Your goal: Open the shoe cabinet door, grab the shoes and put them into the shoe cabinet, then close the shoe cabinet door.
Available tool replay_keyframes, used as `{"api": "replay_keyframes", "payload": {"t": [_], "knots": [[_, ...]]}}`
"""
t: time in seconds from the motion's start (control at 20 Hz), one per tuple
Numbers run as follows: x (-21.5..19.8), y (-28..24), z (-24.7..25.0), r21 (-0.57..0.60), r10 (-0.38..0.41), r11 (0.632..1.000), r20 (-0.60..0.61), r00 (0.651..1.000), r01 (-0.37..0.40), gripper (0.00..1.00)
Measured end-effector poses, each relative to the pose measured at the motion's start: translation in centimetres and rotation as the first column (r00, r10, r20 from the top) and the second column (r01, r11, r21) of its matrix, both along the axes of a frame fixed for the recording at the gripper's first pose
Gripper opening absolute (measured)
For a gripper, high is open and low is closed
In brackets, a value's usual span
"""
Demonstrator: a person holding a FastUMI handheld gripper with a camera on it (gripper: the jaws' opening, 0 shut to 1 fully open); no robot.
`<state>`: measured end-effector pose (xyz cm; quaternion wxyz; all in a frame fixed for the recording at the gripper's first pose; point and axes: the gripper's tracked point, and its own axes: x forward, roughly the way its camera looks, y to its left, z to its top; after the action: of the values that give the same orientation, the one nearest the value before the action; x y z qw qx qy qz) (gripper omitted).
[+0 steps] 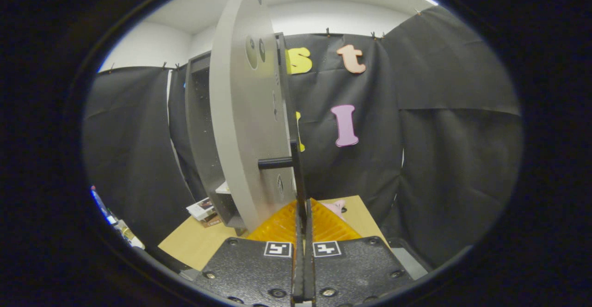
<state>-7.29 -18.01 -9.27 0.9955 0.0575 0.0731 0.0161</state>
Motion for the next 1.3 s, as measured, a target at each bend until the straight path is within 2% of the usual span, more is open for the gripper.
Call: {"api": "replay_keyframes", "payload": {"t": [0.1, 0.2, 0.55, 0.75, 0.8, 1.0, 1.05, 1.15, 1.3], "knots": [[-0.1, 0.7, -0.1, -0.003, 0.036, 0.999, 0.001, 0.999, -0.036, 0.04], [-0.2, 0.1, -0.1, -0.045, 0.025, 0.999, 0.008, 1.000, -0.024, 0.04], [-1.2, 0.2, -0.4, -0.071, 0.033, 0.997, 0.007, 0.999, -0.032, 0.04], [-3.1, -0.3, -0.9, -0.084, 0.034, 0.996, 0.007, 0.999, -0.033, 0.05], [-3.8, -0.8, -0.9, -0.103, 0.029, 0.994, 0.012, 0.999, -0.028, 0.12], [-7.2, -1.8, -1.9, -0.085, -0.007, 0.996, 0.025, 1.000, 0.009, 0.96], [-8.0, -2.1, -2.4, -0.075, -0.016, 0.997, 0.020, 1.000, 0.018, 1.00], [-9.6, -2.1, -3.6, -0.053, -0.023, 0.998, 0.025, 0.999, 0.025, 1.00], [-11.6, -0.5, -7.0, -0.031, 0.006, 0.999, -0.007, 1.000, -0.006, 0.99]]}}
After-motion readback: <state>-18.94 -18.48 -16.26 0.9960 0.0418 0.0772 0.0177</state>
